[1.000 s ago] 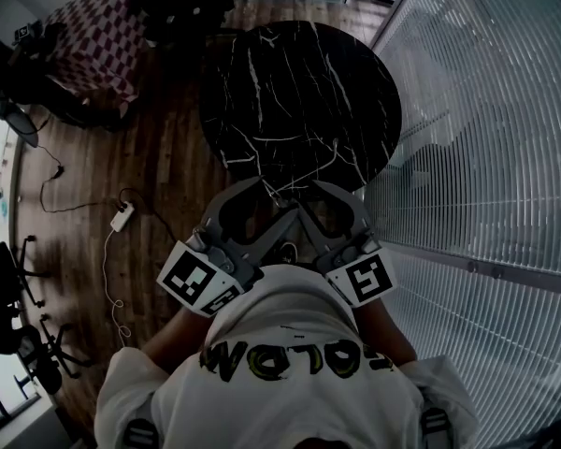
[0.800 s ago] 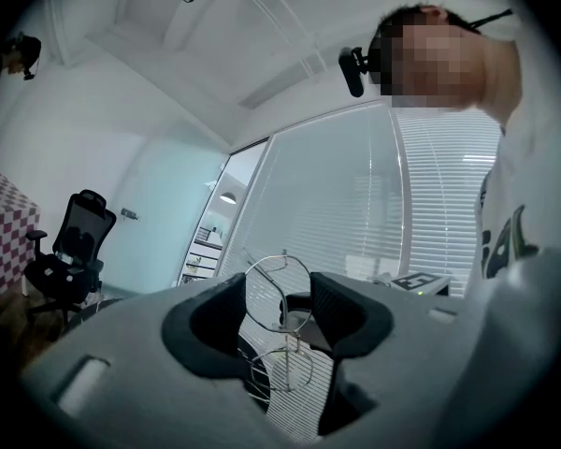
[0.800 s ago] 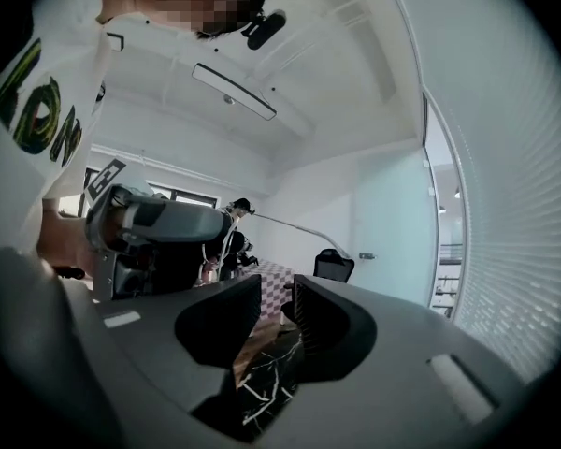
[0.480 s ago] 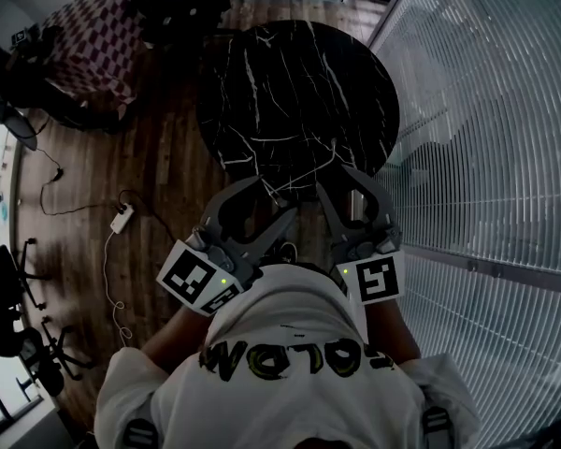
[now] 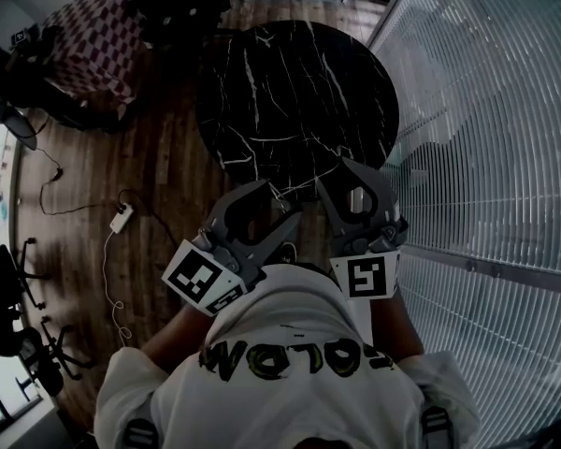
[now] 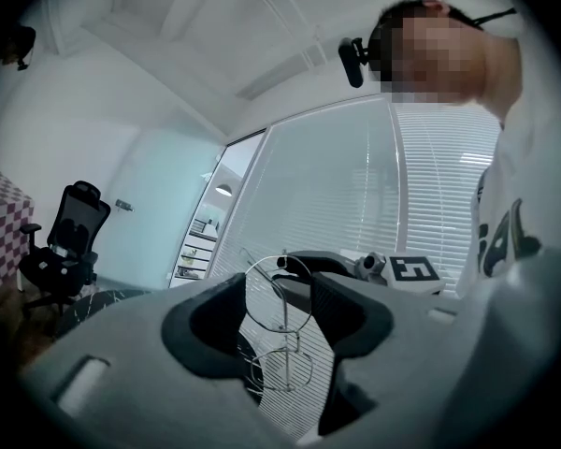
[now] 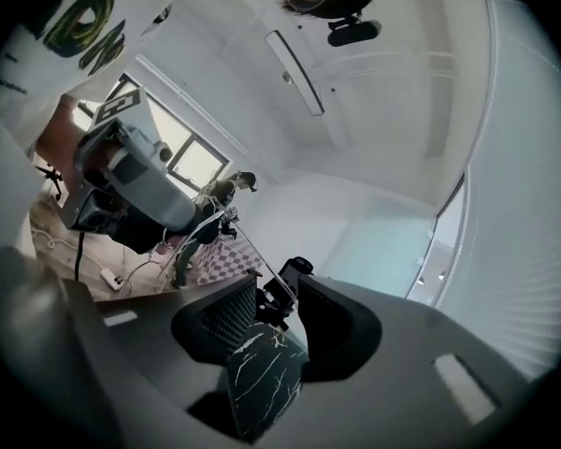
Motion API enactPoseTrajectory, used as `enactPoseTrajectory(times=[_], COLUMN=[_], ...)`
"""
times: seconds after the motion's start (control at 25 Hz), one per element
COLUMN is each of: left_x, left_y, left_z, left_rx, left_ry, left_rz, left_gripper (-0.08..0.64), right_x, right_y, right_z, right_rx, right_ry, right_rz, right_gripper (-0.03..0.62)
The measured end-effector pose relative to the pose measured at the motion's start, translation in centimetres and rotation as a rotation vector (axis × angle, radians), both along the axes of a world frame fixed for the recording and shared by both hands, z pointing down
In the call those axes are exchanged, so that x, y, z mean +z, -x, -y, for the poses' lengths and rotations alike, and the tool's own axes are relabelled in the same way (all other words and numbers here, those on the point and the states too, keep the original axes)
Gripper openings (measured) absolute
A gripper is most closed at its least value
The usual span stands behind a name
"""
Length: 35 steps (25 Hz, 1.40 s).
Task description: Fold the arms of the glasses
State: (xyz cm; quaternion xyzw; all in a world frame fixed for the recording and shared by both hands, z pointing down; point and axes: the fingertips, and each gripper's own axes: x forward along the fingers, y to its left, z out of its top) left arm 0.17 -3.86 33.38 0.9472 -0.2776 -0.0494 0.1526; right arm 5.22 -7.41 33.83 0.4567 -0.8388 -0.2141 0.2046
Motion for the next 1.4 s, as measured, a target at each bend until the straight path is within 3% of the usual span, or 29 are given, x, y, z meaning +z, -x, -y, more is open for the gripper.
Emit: enactPoseTrajectory(times=[0.16, 1.4], left_x=[0.0, -0.7], left_y=[0.0, 1.9], left_z=[-0.1, 1.6], left_rx=[-0.008, -0.067], left_ry=[-0.005, -0.044], left_rz=[-0.001, -0.005], left_gripper=[0.218, 0.218], right_x=[0.1, 4.3], right_y=[0.4, 3.8], right_z=[-0.1, -2.3], right_rx=[-0.007, -0.137], right_ry=[-0.018, 0.096], right_rz=[-0.013, -0.101], right_gripper=[0.144, 0.137])
